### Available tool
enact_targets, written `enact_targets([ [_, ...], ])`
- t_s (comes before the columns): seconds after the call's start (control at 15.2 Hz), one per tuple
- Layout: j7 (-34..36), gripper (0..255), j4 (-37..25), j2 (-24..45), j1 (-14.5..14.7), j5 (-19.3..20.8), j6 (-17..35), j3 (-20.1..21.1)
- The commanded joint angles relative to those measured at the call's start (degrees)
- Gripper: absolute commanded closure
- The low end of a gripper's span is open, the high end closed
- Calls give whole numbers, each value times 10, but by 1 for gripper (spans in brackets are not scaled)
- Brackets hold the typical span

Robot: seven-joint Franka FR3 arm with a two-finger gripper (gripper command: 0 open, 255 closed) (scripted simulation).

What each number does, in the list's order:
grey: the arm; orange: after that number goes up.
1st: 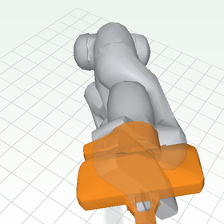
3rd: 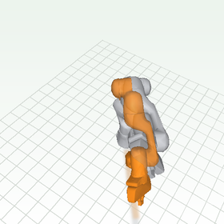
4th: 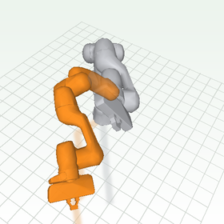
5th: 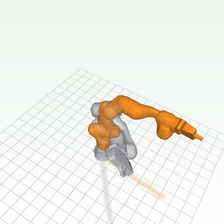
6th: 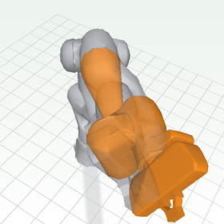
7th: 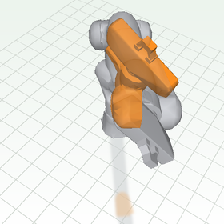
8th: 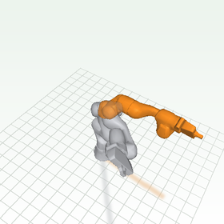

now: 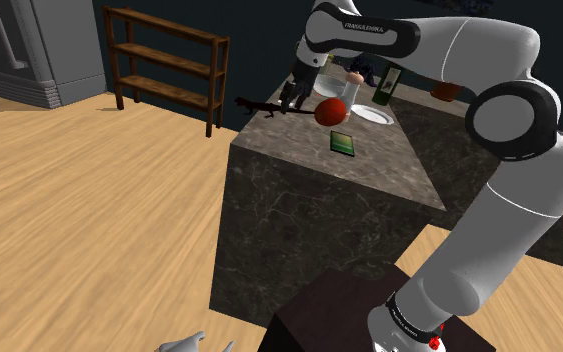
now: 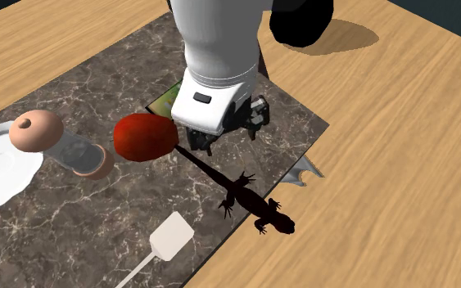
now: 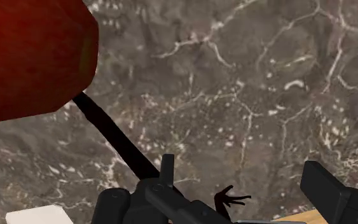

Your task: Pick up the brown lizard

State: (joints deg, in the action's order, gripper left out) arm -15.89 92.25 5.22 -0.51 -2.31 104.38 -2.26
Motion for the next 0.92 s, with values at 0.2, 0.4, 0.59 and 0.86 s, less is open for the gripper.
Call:
enact_targets([
  [0.2,-20,0,-177,120,-9,-22,-33,0],
  [0.4,-23,0,-190,138,-10,-26,-25,1],
  [0.59,-25,0,-159,133,-10,-26,1,1],
  [0.86,-26,0,-134,129,-9,-26,23,1],
])
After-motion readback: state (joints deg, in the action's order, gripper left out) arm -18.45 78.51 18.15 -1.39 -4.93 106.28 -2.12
